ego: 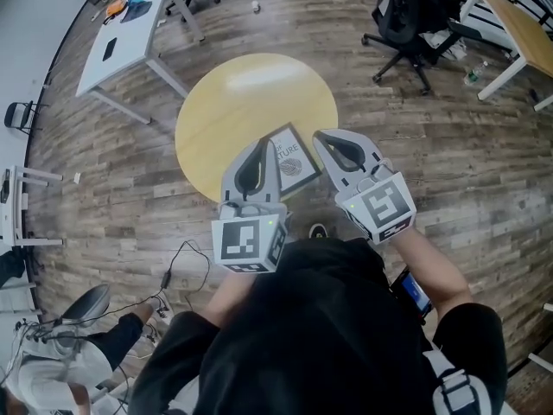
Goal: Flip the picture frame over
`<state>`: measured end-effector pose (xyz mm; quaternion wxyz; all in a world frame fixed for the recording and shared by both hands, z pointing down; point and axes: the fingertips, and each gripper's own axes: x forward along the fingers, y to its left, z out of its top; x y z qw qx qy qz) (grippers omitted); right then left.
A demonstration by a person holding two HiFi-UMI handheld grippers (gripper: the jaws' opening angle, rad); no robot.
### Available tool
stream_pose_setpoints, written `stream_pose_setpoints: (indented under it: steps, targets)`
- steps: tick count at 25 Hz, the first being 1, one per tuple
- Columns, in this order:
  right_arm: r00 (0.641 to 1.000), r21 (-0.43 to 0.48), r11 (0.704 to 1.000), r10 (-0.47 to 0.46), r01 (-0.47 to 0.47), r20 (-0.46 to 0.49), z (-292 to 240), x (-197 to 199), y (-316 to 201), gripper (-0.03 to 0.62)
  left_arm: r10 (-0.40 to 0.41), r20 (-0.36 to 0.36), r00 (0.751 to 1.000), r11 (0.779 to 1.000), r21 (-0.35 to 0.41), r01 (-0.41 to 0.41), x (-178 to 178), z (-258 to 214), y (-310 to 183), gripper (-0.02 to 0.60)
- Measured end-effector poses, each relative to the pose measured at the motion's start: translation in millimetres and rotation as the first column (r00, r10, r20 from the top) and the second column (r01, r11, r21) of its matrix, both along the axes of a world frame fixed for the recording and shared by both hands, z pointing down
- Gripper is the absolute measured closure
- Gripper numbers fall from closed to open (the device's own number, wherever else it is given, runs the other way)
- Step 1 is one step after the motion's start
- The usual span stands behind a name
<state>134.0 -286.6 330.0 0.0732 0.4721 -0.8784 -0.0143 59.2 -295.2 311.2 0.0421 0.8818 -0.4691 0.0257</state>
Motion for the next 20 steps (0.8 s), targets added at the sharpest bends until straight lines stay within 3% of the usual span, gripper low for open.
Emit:
stream_pose_setpoints:
  steps: [20]
  targets:
    - [0.999,0.019,0.999,-0.042,0.043,-0.031,-7,-1,-30,0.576,-0.003,-0.002,1.000,1.000,0.022,0.003,14,-13,-27,0.552]
